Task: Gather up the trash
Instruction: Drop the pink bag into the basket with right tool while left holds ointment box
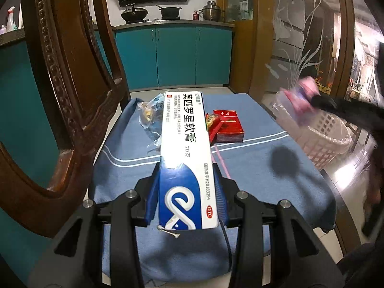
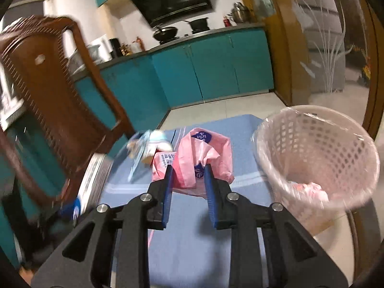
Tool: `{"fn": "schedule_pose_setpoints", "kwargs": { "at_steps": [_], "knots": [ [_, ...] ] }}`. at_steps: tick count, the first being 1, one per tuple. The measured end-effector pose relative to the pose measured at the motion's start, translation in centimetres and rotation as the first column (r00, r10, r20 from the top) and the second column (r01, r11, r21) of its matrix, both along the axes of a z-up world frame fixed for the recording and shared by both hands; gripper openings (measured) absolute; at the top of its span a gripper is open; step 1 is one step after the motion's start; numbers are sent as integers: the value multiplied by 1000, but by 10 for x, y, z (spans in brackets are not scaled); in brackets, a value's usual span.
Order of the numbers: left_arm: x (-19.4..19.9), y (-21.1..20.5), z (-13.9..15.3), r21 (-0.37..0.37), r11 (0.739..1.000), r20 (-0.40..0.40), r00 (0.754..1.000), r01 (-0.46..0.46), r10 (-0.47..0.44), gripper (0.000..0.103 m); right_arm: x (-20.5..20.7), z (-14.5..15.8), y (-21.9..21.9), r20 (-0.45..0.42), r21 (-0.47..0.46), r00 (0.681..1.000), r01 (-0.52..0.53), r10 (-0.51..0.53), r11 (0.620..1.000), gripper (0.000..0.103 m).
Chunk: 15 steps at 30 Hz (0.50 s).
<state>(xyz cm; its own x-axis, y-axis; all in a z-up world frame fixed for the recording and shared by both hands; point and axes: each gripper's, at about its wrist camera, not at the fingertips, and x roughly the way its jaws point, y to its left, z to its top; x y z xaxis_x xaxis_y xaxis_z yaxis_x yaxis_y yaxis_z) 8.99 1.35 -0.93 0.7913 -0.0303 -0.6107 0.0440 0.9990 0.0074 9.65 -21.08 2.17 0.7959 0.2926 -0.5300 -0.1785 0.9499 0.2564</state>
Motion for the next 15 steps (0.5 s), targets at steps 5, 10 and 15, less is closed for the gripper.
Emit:
{"fn": "schedule_pose_setpoints", "kwargs": {
  "at_steps": [5,10,15],
  "knots": [
    [-3,-3,2,-2,1000,-9,1000,-10,10,41,-23,-18,15,-11,-102,999,-34,33,994,26],
    [-6,-7,3,6,1000,-1,1000,-10,10,41,-20,-23,13,-3,-123,999,-46,46,991,26],
    [-6,-5,0,6,1000,-10,1000,-12,12,41,-22,-24,12,-5,-124,999,-51,50,991,26]
  ]
}}
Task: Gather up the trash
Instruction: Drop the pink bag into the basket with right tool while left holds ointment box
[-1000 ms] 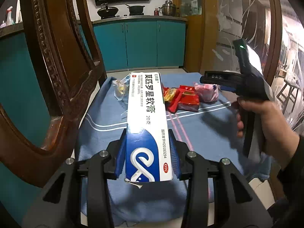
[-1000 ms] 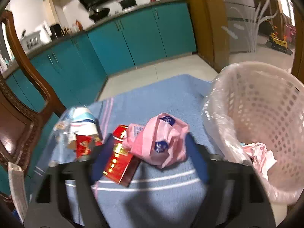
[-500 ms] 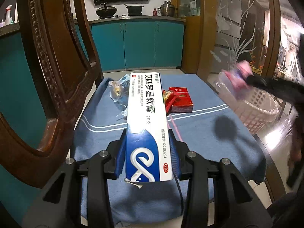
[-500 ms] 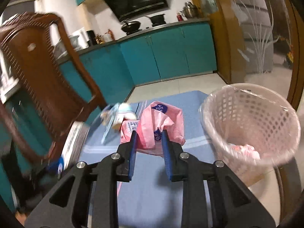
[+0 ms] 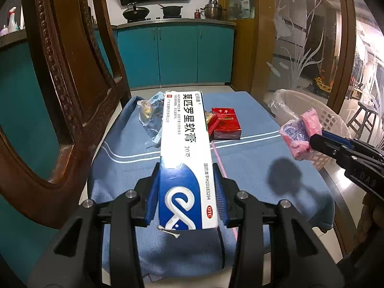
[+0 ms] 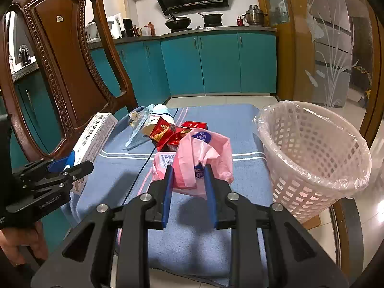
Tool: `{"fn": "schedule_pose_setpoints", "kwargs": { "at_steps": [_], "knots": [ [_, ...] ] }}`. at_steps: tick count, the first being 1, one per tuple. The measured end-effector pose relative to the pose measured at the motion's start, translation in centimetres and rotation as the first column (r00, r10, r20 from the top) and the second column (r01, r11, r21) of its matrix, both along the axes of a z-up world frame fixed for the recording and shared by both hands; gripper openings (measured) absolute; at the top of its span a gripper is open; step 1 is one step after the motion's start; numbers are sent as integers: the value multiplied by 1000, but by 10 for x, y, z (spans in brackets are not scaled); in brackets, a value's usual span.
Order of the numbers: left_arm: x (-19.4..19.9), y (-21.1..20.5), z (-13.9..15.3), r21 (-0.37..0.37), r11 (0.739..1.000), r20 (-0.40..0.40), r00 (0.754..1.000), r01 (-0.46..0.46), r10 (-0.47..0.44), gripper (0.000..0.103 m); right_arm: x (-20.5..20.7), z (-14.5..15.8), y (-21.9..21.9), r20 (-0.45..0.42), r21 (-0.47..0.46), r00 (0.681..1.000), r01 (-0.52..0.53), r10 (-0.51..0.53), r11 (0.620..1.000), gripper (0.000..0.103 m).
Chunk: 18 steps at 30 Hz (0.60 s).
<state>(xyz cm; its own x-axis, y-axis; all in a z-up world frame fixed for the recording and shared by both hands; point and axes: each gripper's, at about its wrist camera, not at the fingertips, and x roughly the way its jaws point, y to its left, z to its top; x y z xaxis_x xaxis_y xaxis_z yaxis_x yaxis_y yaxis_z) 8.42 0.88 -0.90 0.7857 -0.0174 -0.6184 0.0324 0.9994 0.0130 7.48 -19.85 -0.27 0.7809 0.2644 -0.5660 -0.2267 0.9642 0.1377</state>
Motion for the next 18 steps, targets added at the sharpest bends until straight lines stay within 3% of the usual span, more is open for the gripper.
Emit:
{"fn": "schedule_pose_setpoints", "kwargs": {
  "at_steps": [10,13,16,18],
  "knots": [
    [1,0,0,2,1000,-7,1000,-3,3,41,4,5,-3,27,-8,1000,11,-11,1000,26],
    [1,0,0,2,1000,-8,1000,-2,2,41,13,20,-29,108,22,987,120,-121,993,26],
    [2,1,-2,3,1000,-12,1000,1,-1,41,29,28,-74,170,63,939,293,-300,954,26],
    [2,1,-3,6,1000,-14,1000,3,-3,41,44,22,-106,157,85,902,395,-403,915,27]
  ]
}}
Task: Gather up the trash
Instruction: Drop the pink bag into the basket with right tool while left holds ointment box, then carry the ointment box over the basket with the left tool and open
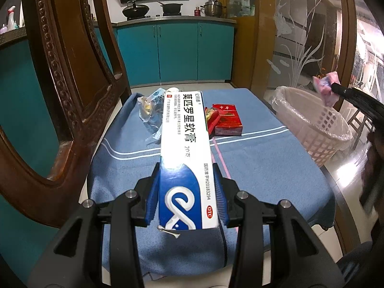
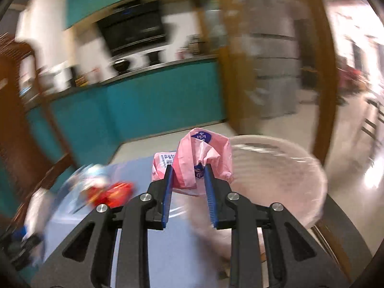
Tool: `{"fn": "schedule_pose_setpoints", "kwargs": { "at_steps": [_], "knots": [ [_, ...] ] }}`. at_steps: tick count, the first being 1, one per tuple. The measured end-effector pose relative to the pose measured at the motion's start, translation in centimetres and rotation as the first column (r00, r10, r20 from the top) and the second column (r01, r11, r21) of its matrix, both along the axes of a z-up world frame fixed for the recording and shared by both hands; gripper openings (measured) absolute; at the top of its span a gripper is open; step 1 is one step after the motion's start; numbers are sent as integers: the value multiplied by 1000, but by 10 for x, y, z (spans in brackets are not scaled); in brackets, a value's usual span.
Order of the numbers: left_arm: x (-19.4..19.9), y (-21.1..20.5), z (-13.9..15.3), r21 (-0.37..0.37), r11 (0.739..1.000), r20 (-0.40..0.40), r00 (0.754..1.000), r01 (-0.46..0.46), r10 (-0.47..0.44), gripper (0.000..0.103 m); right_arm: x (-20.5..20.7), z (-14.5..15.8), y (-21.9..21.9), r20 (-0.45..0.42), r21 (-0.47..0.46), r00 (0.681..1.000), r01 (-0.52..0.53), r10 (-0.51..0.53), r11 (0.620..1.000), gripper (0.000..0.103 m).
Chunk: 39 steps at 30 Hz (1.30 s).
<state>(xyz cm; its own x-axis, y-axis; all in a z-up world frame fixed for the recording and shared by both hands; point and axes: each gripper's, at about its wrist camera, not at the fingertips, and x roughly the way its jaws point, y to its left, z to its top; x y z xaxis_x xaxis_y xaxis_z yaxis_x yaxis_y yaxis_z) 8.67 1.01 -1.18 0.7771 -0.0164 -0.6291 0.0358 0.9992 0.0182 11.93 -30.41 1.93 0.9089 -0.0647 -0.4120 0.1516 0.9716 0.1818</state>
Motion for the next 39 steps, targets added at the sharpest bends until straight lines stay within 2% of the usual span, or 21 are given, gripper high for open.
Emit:
{"fn": "schedule_pose_setpoints", "kwargs": {
  "at_steps": [3,7,8,9,10,11,14,15,17,18,21,24,27,28,32,34,35,36,39],
  "knots": [
    [2,0,-2,0,1000,-5,1000,-1,1,41,22,-21,-30,-70,18,994,85,-83,996,27],
    [5,0,-3,1,1000,-7,1000,-1,1,41,33,-39,-37,-130,32,987,97,-92,995,27],
    [5,0,-3,0,1000,-6,1000,0,0,41,34,-40,-36,-130,28,987,94,-89,995,31],
    [6,-1,-3,0,1000,-6,1000,1,-1,41,36,-42,-33,-138,30,987,90,-85,996,47],
    [6,-2,-3,1,1000,-6,1000,1,-1,41,36,-44,-32,-149,31,985,91,-86,995,58],
    [5,-3,-4,2,1000,-7,1000,3,-3,41,33,-43,-31,-137,32,985,109,-104,993,70],
    [5,-8,-6,5,1000,-12,1000,16,-16,41,9,-19,-33,-48,51,992,119,-116,992,77],
    [5,-10,-6,4,1000,-16,1000,23,-23,41,-2,-12,-35,-7,68,992,123,-123,990,84],
    [5,-15,-6,-5,999,-15,999,42,-42,41,-42,7,-37,130,118,974,173,-188,978,97],
    [7,-21,-5,-4,998,-13,998,56,-56,41,-53,11,-40,168,137,962,194,-216,971,99],
    [15,-44,-1,-3,993,-5,993,119,-119,41,-88,24,-44,258,212,925,228,-280,950,99],
    [31,-95,10,10,975,18,975,221,-221,41,-100,29,-45,299,222,904,246,-306,944,99],
    [51,-147,16,8,952,19,952,306,-306,41,-104,27,-52,308,231,890,274,-337,934,99],
    [63,-174,19,-2,936,17,936,352,-352,41,-104,26,-54,303,240,889,276,-342,931,99],
    [97,-243,23,2,897,14,897,442,-442,43,-106,24,-60,296,263,882,295,-368,919,99],
    [117,-263,22,-17,889,0,889,457,-457,52,-108,24,-62,306,256,878,296,-367,920,99],
    [127,-269,18,-20,893,-22,893,449,-449,69,-108,23,-63,308,249,879,295,-365,922,99],
    [133,-267,15,-17,910,-32,909,415,-415,82,-107,21,-63,304,240,883,293,-358,925,99],
    [126,-240,11,-65,931,-27,932,358,-361,88,-100,17,-63,276,237,908,254,-316,938,99]
  ]
}}
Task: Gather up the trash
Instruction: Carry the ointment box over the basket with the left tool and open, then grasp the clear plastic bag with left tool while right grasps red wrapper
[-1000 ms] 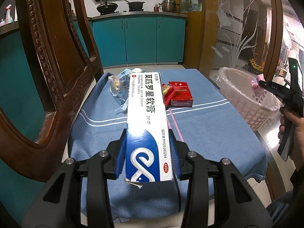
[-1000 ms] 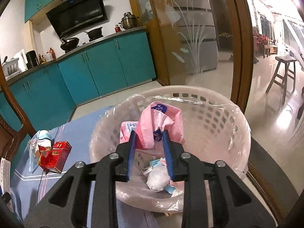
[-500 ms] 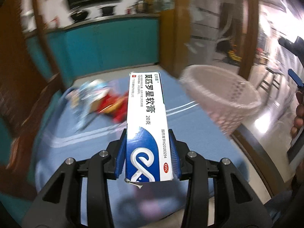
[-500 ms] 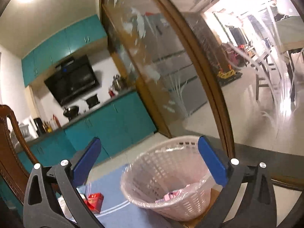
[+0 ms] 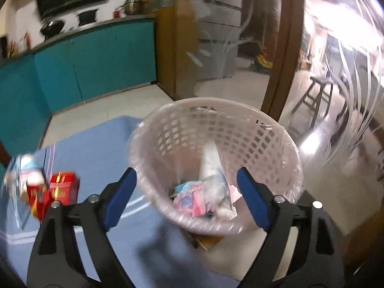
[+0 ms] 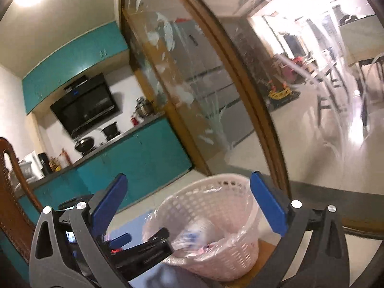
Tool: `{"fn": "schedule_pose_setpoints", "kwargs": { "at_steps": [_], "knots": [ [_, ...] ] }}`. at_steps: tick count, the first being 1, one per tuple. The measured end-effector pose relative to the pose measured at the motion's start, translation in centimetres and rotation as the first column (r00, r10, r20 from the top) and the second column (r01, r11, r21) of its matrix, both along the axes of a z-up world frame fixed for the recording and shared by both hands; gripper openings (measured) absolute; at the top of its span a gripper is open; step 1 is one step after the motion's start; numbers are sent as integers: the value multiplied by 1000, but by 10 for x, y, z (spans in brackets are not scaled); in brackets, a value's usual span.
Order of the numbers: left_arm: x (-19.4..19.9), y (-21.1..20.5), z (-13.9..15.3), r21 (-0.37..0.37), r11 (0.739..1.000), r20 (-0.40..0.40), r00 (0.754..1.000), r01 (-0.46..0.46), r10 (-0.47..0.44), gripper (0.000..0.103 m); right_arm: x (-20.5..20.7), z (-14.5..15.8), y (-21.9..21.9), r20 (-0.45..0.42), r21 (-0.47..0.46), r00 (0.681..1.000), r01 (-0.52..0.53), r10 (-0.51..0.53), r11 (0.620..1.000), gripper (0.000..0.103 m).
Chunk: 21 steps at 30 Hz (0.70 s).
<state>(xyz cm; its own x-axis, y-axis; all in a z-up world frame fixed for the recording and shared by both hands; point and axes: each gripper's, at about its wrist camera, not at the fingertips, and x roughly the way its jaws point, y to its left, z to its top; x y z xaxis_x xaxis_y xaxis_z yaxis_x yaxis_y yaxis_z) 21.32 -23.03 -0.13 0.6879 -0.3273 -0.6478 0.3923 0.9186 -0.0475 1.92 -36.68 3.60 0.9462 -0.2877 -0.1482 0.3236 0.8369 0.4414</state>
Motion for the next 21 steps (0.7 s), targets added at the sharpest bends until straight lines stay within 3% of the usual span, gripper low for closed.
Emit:
{"fn": "schedule_pose_setpoints", "kwargs": {
  "at_steps": [3,6,9,12,16,21],
  "knots": [
    [-19,40,0,8,998,0,998,-67,67,92,14,-4,9,-55,-2,995,-83,83,997,99],
    [-51,99,4,46,983,30,984,-176,174,94,32,-7,34,-134,-18,970,-208,204,978,99],
    [-84,162,5,69,947,60,948,-315,311,95,45,-10,73,-220,-62,920,-345,325,936,99],
    [-109,214,4,23,899,43,899,-437,435,96,52,-14,113,-306,-99,857,-462,415,881,99],
    [-127,239,0,31,882,77,881,-471,468,96,51,-17,145,-355,-109,806,-539,474,835,99],
    [-118,241,-6,40,885,63,885,-464,461,96,54,-21,156,-382,-128,799,-544,465,829,99]
  ]
}}
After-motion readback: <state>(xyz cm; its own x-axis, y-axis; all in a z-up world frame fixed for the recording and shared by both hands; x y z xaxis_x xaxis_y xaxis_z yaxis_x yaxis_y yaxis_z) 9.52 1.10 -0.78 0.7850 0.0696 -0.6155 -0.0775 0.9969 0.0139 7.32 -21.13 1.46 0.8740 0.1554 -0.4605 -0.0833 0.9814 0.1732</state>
